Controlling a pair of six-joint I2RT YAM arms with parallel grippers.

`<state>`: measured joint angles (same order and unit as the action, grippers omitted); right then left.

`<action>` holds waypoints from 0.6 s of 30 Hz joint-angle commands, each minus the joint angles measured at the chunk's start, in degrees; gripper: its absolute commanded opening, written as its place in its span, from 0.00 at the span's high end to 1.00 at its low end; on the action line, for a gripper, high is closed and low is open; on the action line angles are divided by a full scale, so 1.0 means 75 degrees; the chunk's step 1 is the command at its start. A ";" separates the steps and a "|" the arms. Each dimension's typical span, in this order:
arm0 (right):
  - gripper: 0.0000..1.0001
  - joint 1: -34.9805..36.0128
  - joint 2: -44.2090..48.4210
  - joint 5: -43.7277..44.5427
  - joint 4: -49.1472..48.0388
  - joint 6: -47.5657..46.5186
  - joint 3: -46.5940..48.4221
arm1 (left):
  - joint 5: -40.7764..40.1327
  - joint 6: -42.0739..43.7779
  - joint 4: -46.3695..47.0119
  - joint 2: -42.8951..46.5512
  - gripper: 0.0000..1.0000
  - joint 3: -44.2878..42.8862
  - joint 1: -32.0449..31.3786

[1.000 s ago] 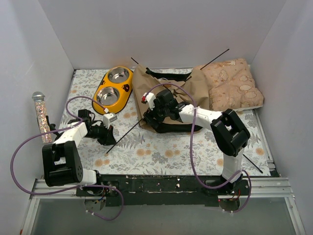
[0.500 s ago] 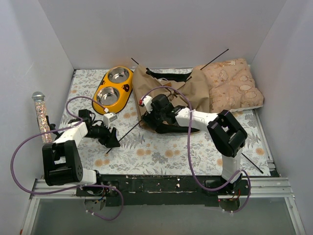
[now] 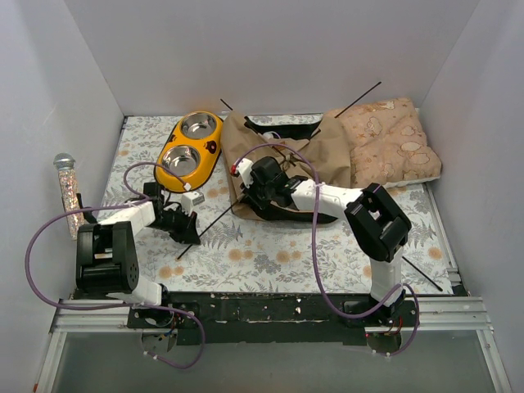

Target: Set up the pet tent

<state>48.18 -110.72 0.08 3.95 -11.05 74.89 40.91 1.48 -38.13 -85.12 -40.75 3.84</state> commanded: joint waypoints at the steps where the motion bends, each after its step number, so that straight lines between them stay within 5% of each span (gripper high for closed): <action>1: 0.94 -0.0061 0.0312 -0.1530 -0.0115 0.0406 0.0163 | 0.0485 -0.0127 -0.0129 0.0332 1.00 -0.0261 -0.0043; 10: 0.99 -0.0225 0.1098 -0.4039 -0.1253 0.1121 -0.0166 | 0.2537 -0.1870 0.0185 0.1868 1.00 -0.0824 -0.0218; 18: 0.99 -0.0214 0.0993 -0.5588 -0.1335 0.1730 0.0314 | 0.2164 -0.3488 0.1731 0.2513 1.00 -0.0871 -0.0394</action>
<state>44.47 -104.53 -26.98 -3.55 -3.05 74.37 53.19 -17.17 -38.72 -69.30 -44.95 1.50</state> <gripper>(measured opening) 0.041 0.045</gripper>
